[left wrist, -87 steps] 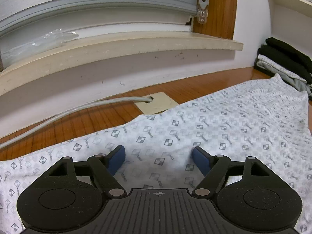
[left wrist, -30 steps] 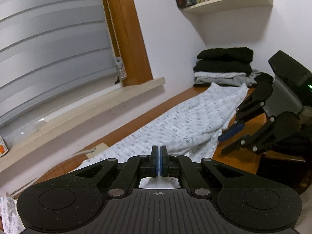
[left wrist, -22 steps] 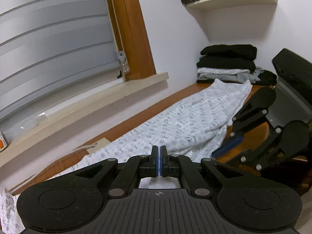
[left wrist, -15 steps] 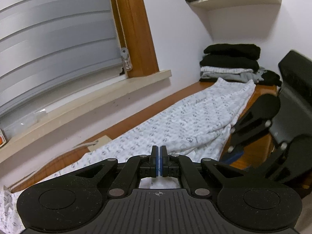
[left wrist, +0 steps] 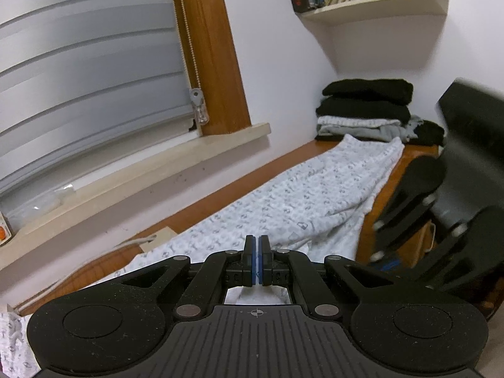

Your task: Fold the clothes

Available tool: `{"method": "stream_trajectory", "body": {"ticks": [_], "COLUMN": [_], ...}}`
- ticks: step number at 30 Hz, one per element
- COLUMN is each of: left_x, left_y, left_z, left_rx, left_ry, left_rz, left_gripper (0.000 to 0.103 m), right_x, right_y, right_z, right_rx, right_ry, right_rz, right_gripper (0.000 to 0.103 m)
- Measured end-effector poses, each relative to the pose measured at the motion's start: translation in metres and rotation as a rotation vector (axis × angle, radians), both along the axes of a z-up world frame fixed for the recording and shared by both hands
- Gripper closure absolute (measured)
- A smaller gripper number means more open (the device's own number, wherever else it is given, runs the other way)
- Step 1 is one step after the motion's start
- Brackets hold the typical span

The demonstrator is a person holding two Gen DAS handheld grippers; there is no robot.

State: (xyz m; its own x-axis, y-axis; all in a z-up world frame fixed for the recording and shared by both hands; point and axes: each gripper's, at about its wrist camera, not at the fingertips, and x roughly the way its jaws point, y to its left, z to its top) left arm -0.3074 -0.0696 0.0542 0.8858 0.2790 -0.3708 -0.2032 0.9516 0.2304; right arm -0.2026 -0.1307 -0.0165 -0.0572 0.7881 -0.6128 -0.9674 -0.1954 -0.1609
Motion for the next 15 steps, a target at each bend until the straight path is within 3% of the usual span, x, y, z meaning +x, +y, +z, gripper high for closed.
{"method": "stream_trajectory", "body": {"ticks": [5,8,10,15], "left_x": [-0.004,-0.009,-0.015,-0.028], "left_y": [-0.007,-0.011,-0.016,-0.018], "left_z": [-0.006,-0.014,-0.02,-0.021], "left_rx": [-0.001,-0.058,-0.082,-0.11], "left_ry": [0.025,0.058,0.086,0.092], "left_rz": [-0.021,-0.092,-0.139,-0.166], "left_gripper": [0.101,0.098,0.096,0.095], "right_x": [-0.015,-0.011,-0.003,0.035], "right_y": [-0.014,-0.015,-0.018,-0.049], "right_z": [0.003,-0.004,0.0,0.013], "right_rx": [-0.045,-0.072,-0.059,-0.004], "right_ry": [-0.013,0.0,0.02,0.038], "right_rz": [0.035,0.054,0.022,-0.106], "right_gripper": [0.1,0.096,0.083,0.076]}}
